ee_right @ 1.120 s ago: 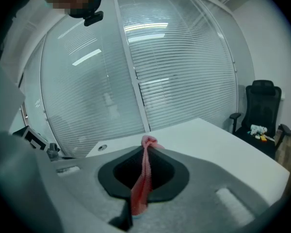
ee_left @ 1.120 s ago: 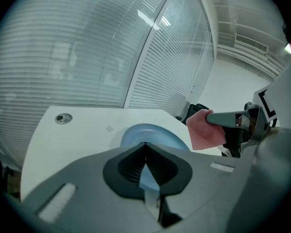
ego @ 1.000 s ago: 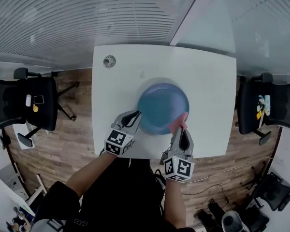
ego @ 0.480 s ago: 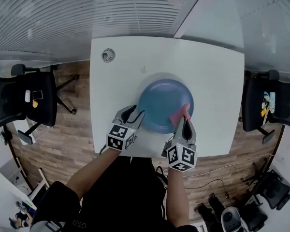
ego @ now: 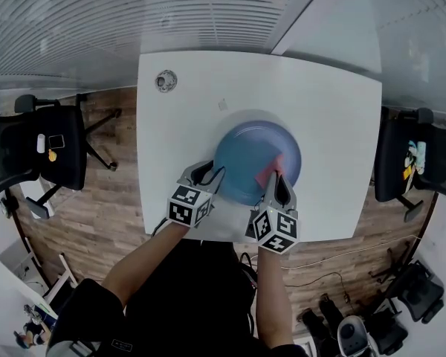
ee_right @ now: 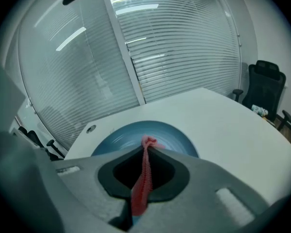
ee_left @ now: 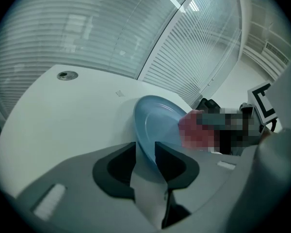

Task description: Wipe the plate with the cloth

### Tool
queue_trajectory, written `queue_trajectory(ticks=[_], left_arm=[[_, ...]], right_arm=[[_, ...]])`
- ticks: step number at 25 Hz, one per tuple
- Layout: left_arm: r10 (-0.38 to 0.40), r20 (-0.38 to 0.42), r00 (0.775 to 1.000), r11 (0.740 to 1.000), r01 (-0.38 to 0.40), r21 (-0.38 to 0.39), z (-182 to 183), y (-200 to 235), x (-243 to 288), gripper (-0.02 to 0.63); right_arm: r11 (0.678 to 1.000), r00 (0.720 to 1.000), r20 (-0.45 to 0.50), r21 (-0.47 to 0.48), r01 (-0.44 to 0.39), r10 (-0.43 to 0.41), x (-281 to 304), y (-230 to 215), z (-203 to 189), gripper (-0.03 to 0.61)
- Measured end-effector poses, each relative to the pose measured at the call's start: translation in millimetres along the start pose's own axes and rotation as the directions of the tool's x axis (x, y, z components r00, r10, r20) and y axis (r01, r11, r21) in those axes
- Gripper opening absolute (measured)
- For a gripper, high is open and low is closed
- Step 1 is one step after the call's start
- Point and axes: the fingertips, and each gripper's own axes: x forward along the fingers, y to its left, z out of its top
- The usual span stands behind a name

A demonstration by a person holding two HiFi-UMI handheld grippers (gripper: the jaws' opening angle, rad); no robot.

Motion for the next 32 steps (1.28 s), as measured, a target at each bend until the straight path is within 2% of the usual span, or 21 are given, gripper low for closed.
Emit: queue_trajectory(ticks=[7, 14, 23, 32], left_arm=[[0.004, -0.008, 1.000, 1.000, -0.004, -0.016, -0.9, -0.9, 4.9, 0.110], [0.009, -0.006, 1.000, 1.000, -0.009, -0.025, 2.0, -0.4, 6.3, 0.097], [0.009, -0.004, 1.000, 1.000, -0.009, -0.024, 2.0, -0.1, 6.4, 0.090], [0.017, -0.020, 1.000, 1.000, -0.016, 0.024, 0.7, -1.2, 6.8, 0.087]], right_arm=[[1.000, 0.986, -0.165, -0.010, -0.019, 0.017, 31.1, 15.9, -21.7, 0.014], [1.000, 0.958, -0.285, 0.018, 0.018, -0.012, 49.6, 16.4, -38.8, 0.012], [0.985, 0.966, -0.244, 0.122, 0.122, -0.089, 56.6, -19.0, -19.2, 0.012], [0.975, 0.970, -0.174, 0.115, 0.190, -0.169, 73.8, -41.5, 8.2, 0.012]])
